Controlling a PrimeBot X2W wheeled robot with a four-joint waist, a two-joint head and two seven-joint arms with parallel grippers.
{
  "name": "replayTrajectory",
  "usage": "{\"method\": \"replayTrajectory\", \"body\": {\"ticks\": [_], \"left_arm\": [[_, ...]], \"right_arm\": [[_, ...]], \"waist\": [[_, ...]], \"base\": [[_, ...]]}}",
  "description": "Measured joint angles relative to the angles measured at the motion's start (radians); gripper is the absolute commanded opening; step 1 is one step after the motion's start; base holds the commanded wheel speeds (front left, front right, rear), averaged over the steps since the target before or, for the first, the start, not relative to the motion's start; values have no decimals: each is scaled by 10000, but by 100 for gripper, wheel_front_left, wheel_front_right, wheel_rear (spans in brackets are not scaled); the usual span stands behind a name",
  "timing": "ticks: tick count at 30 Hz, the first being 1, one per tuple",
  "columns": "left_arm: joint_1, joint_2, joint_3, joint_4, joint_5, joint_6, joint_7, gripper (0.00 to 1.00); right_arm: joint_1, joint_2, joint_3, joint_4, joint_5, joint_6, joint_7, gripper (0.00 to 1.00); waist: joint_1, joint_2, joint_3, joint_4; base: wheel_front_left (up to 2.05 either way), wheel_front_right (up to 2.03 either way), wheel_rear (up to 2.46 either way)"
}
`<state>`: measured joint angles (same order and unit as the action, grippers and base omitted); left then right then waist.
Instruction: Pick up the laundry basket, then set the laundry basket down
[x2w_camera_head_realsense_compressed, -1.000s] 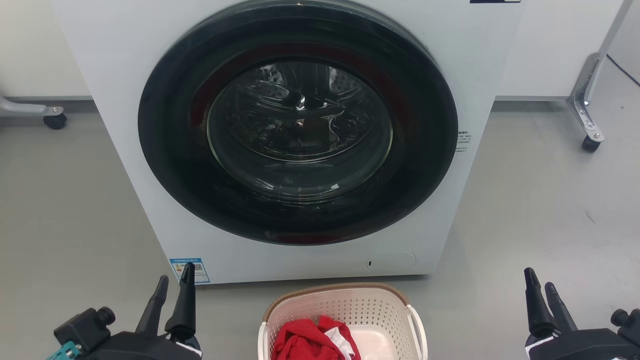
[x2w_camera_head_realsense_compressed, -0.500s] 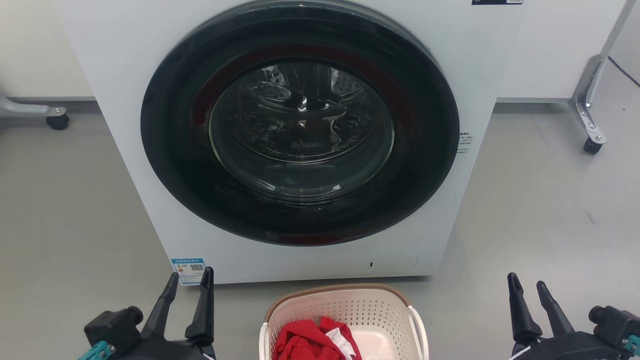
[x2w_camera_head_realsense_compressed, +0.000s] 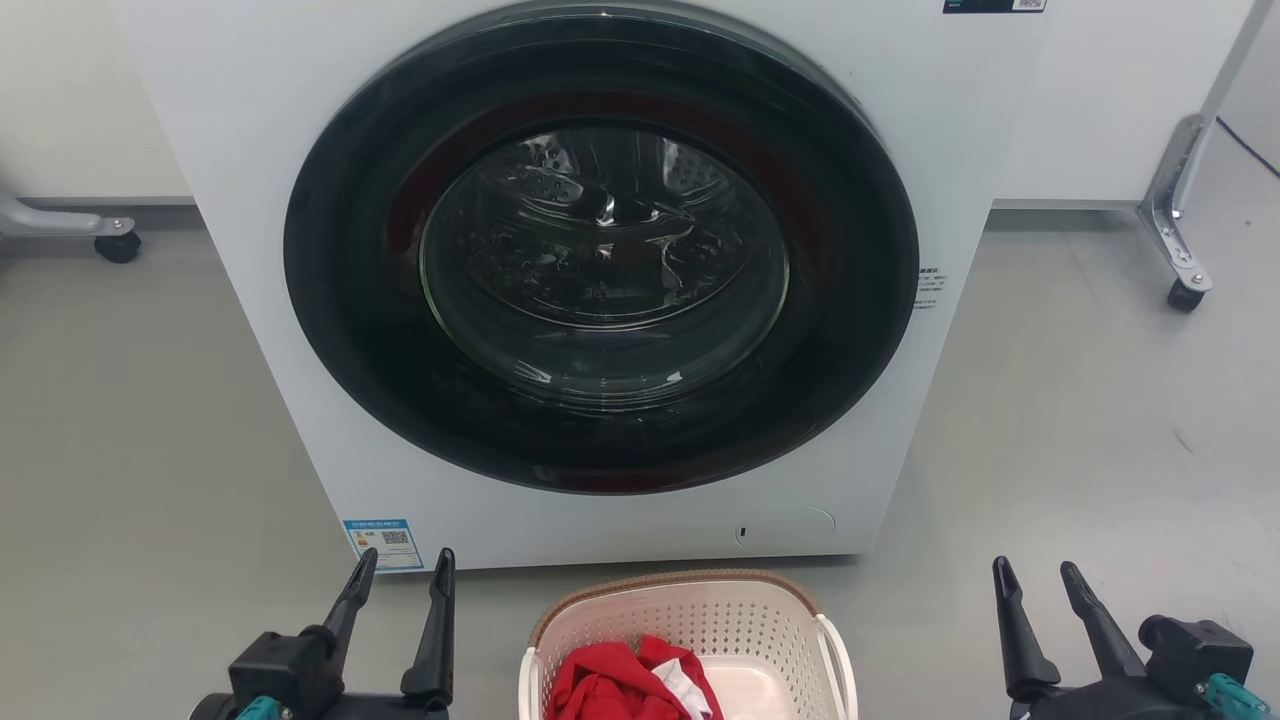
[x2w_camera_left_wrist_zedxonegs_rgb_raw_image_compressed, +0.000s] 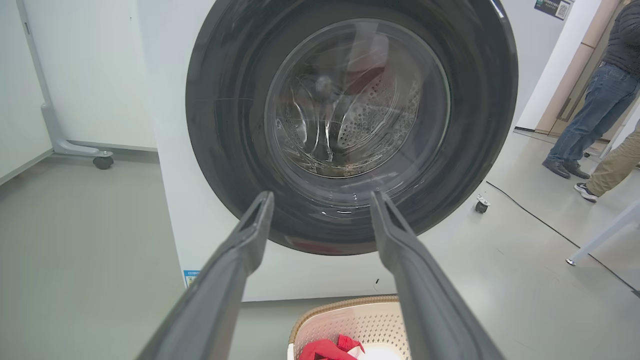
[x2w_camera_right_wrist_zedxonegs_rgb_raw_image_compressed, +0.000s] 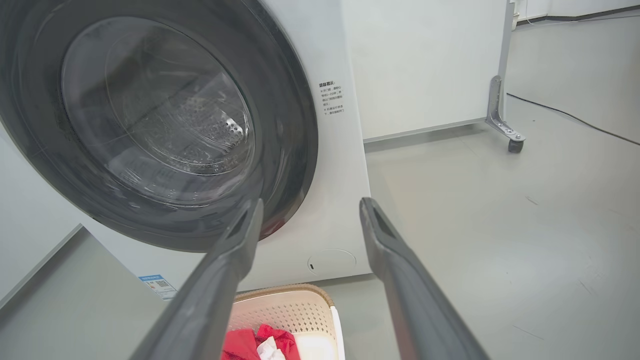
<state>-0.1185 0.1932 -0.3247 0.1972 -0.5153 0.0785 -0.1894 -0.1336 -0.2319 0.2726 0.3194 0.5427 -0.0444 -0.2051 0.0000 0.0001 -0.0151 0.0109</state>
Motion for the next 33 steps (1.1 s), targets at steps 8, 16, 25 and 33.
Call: {"method": "replayTrajectory", "body": {"ticks": [8,16,25,33], "left_arm": [[0,40,-205,113,1005,226,-151,100],[4,56,-357,268,1561,360,-148,100],[15,-12,-222,420,1528,370,31,100],[16,-56,-148,441,1513,372,107,100]], "right_arm": [[1,-94,284,228,-951,-186,-268,100],[1,-180,443,422,-1490,-274,-443,100],[1,-180,412,518,-1488,-274,-443,100],[1,-180,401,527,-1488,-274,-443,100]], "waist": [[0,0,-21,1],[0,0,-42,2],[0,0,-55,-14],[0,0,-36,1]], "base": [[0,0,0],[0,0,0],[0,0,0],[0,0,0]]}}
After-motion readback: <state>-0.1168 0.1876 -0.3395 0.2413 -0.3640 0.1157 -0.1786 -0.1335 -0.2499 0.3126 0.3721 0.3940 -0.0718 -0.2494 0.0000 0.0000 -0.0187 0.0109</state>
